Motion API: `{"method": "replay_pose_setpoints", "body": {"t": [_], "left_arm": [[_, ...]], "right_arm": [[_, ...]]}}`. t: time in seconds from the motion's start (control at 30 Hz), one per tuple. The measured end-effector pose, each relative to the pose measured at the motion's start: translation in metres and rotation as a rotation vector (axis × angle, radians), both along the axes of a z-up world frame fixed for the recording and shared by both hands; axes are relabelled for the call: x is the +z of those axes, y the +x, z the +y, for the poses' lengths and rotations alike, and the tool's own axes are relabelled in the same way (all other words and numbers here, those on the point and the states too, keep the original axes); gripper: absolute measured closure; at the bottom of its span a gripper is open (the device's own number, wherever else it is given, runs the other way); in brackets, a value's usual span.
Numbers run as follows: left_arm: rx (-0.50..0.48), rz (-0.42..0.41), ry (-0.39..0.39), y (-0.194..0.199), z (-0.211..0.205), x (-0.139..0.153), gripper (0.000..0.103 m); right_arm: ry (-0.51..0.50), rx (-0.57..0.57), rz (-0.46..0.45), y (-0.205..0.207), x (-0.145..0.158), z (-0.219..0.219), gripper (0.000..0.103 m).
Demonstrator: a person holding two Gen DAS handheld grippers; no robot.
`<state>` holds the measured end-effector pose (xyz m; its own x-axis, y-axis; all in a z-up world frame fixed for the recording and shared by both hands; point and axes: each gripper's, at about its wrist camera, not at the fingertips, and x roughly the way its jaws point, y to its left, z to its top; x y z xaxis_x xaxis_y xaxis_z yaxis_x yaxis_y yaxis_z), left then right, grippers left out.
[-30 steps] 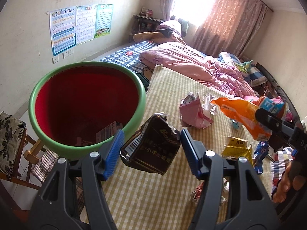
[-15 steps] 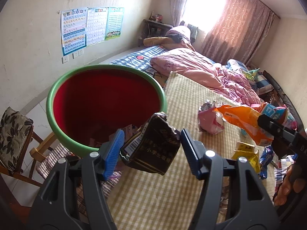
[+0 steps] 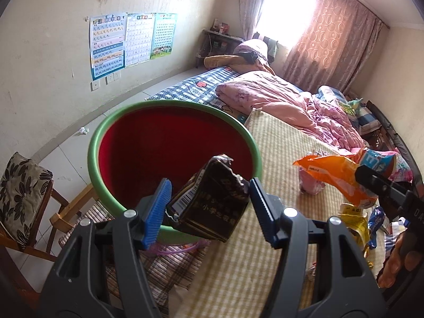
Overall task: Collect trash
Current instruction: 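Carry both bags over the red bucket and open both tools to drop them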
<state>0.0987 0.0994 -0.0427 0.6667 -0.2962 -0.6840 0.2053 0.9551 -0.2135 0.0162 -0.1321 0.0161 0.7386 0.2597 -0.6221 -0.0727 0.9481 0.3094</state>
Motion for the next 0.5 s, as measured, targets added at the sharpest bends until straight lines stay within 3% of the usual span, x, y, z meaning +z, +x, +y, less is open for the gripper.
{"method": "replay_pose_setpoints", "body": {"t": [0.5], "left_arm": [[-0.031,0.009,-0.013,0.022,0.016,-0.006,0.044]], "right_arm": [[-0.011,-0.024,0.022,0.019,-0.005,0.028,0.05]]}}
